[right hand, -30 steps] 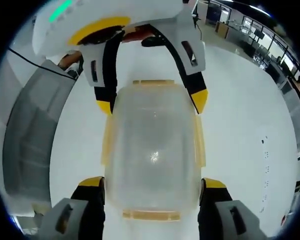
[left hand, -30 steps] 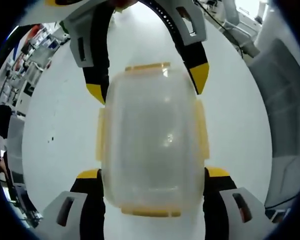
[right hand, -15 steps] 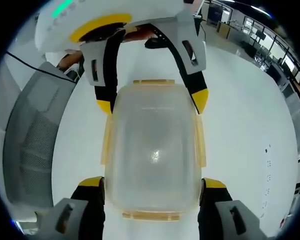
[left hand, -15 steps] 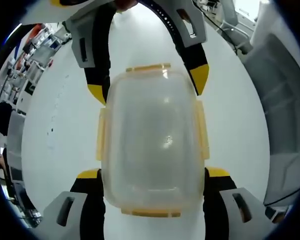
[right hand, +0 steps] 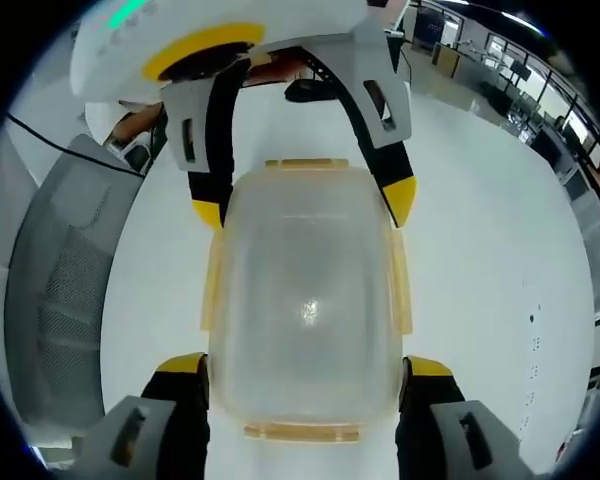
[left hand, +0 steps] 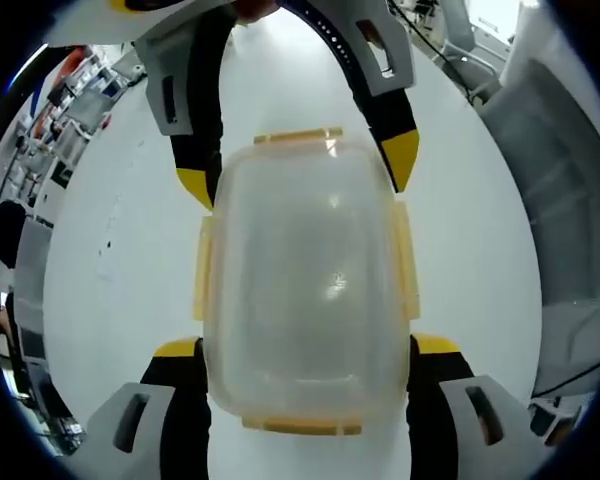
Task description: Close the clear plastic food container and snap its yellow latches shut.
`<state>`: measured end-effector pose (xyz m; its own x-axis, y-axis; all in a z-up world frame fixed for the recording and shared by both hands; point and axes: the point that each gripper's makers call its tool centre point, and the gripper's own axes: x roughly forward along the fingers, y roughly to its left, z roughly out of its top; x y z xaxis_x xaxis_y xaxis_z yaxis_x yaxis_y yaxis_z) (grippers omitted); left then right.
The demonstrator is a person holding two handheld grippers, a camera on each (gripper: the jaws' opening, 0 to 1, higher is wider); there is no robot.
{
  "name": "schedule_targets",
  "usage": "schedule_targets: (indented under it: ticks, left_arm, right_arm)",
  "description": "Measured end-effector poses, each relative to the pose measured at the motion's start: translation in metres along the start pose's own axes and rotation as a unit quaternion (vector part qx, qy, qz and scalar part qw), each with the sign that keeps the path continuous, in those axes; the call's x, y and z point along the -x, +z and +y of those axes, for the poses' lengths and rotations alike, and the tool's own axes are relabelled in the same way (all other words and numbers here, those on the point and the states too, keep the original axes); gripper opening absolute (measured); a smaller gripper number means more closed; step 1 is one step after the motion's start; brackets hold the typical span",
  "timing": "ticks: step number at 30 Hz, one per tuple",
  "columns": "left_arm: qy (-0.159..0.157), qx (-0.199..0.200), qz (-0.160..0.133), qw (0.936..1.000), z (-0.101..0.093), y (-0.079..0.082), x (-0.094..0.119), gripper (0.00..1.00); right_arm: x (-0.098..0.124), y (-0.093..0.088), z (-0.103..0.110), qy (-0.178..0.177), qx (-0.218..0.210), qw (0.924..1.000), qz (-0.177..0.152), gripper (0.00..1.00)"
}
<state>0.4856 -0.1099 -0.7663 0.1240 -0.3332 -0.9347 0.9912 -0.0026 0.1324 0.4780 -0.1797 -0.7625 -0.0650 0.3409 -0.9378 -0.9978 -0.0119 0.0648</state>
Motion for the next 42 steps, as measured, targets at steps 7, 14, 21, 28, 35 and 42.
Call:
schedule_targets:
  ticks: [7, 14, 21, 28, 35, 42]
  left_arm:
    - [0.003, 0.006, -0.009, 0.9999, 0.010, -0.003, 0.000, 0.79]
    - [0.004, 0.008, -0.011, 0.9999, 0.020, -0.003, -0.001, 0.79]
    - [0.004, 0.007, -0.014, 0.9999, 0.026, -0.003, -0.001, 0.79]
    - [0.006, 0.008, -0.013, 0.9999, 0.026, -0.003, -0.002, 0.79]
    - [0.014, 0.002, -0.013, 0.9998, 0.024, -0.005, -0.002, 0.82]
    - [0.028, 0.026, -0.020, 0.9991, 0.022, -0.008, 0.004, 0.89]
  right_arm:
    - [-0.001, 0.002, -0.010, -0.001, 0.003, 1.0000, -0.002, 0.77]
    - [-0.001, 0.003, -0.021, -0.002, 0.003, 1.0000, 0.006, 0.77]
    - [0.000, 0.002, -0.027, -0.002, 0.002, 1.0000, 0.009, 0.77]
    - [0.000, 0.002, -0.027, -0.002, 0.001, 1.0000, 0.008, 0.77]
    - [0.001, 0.003, -0.027, -0.010, -0.005, 0.9999, 0.002, 0.79]
    - [0.010, 0.000, -0.030, -0.031, -0.021, 0.9992, -0.016, 0.83]
